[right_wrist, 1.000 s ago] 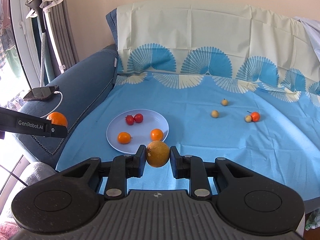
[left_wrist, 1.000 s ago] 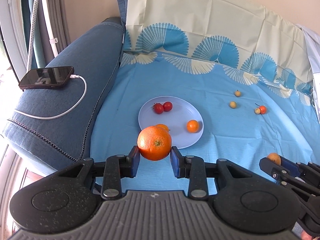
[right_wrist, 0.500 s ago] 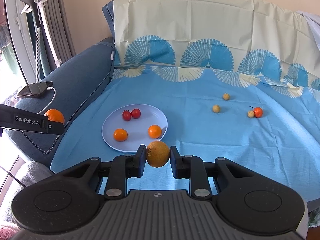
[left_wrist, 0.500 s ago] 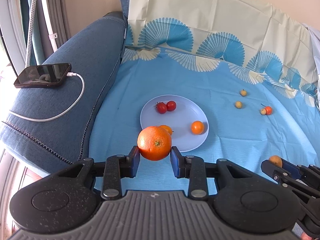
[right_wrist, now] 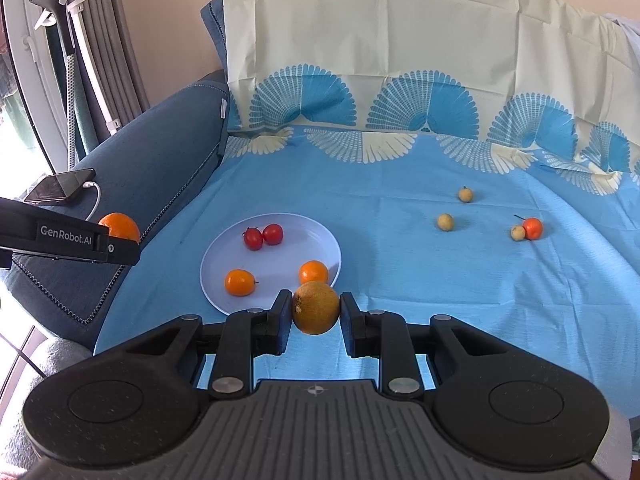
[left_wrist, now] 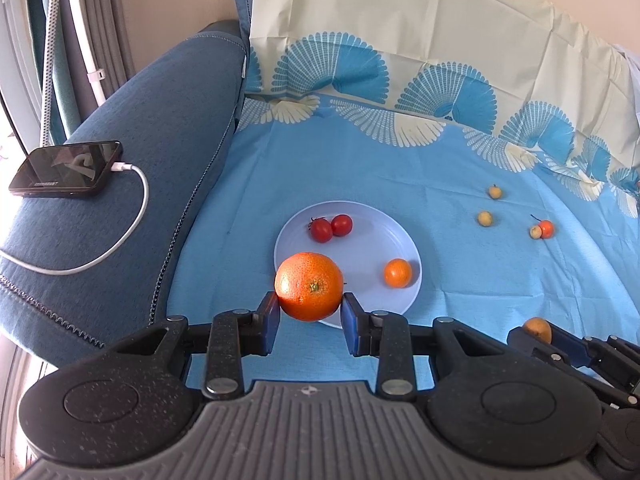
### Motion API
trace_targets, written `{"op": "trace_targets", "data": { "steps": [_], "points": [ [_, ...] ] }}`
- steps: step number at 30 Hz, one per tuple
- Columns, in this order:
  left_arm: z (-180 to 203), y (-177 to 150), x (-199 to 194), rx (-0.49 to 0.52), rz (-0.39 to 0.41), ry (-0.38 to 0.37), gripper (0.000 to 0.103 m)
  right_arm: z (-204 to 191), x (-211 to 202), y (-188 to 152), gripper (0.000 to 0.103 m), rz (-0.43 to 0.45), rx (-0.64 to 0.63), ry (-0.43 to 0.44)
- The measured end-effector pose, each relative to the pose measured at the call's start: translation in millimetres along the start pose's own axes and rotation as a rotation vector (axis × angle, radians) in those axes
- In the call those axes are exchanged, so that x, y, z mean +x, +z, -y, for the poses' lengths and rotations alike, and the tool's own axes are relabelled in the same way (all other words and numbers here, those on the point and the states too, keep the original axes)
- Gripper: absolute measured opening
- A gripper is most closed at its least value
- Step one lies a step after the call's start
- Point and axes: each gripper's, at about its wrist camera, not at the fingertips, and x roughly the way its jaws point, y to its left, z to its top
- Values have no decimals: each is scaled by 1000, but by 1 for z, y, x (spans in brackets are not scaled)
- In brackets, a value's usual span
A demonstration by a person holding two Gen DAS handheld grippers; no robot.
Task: Organize fruits
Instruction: 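Carry the orange and tan fruit over the plate and open both grippers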
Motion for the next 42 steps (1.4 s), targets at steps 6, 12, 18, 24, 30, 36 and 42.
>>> {"op": "trace_targets", "data": {
  "steps": [6,12,18,24,30,36,42],
  "points": [
    [4,12,27,6,-36,-1,37,1,23,8,27,-19,2,18],
    [10,24,54,18,-54,3,37,-6,51,15,27,-34,-22,58],
    [11,33,77,23,-70,12,37,-12,76,26,27,-17,-69,81],
    [6,38,103,16,-106,28,37,-14,101,30,27,-34,-91,96],
    [4,42,125,21,-119,45,37,-23,123,27,27,-45,-152,109],
    [1,40,139,21,-136,52,37,-23,140,28,27,-58,-146,104],
    [1,38,152,37,-152,61,37,-25,159,28,27,-88,-163,109]
  ]
}}
